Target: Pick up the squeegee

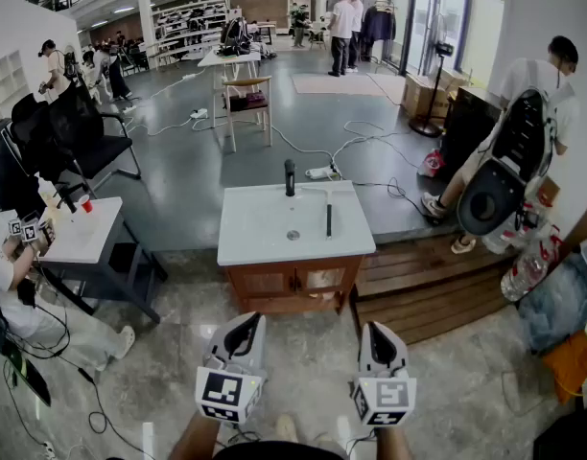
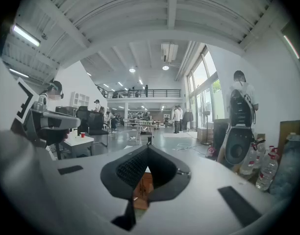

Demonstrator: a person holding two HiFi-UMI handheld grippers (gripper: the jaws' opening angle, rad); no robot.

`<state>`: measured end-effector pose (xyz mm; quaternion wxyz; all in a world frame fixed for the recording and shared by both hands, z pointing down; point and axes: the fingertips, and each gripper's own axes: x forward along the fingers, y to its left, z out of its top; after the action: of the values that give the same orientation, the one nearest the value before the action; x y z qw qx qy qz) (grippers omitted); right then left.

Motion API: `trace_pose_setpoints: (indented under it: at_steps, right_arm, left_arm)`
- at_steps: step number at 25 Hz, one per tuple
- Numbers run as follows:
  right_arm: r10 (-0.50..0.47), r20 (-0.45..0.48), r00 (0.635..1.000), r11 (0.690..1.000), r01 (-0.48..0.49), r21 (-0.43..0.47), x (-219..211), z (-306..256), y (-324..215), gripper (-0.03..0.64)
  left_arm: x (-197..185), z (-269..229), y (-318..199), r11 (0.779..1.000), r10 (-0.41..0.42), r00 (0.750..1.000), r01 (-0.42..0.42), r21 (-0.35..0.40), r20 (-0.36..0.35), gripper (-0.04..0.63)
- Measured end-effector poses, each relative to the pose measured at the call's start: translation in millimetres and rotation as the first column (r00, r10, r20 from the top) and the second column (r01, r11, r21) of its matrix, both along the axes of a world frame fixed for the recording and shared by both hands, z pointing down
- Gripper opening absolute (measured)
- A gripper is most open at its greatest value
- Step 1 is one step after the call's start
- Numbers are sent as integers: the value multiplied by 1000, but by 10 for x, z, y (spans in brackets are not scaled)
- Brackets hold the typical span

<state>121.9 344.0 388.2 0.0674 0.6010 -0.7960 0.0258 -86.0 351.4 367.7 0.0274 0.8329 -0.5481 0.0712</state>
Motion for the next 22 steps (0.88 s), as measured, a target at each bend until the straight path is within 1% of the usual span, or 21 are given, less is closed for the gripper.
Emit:
trace_pose_setpoints:
  at_steps: [3,7,15,20,22]
  right_arm:
    - [2,-1,1000,1000,-2,-15,-31,69,-36,-3]
    - [7,12,1000,1000,-7,-14,-65,71,-47,-3]
    - [7,-2,1000,1000,-7,-16,-143,60,-110,-3]
    - [-3,-7,1000,1000,3,-13,-257,106,-444,-3]
    - [-9,-5,1000,1000,9,-14,-295,120,-561,-3]
  left_arm:
    - [-33,14,-37,1000,4,1000,-4,7,-2,-2]
    - [-75,-49,-73,998,3,1000,-2,60,-11,-2]
    - [-184,-13,-124,999,-3,1000,4,42,-16,-2]
    - [-286,-7,-443,998,-15,1000,16,64,-19,-2]
    - [-300,8,-546,998,-17,1000,18,61,-20,-2]
